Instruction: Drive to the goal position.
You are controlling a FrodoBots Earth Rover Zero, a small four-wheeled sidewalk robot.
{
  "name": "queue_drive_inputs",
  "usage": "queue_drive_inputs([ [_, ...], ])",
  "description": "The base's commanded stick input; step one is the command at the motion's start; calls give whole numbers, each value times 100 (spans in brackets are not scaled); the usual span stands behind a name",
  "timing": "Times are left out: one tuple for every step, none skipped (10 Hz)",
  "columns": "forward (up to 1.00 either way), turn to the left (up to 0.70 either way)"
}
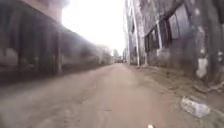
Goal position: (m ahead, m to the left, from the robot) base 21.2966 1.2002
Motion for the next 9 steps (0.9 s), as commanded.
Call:
queue_drive_inputs([
  [100, 0],
  [100, 0],
  [100, 0],
  [100, 0],
  [100, 0],
  [100, 0],
  [100, 0],
  [100, 0],
  [100, 0],
])
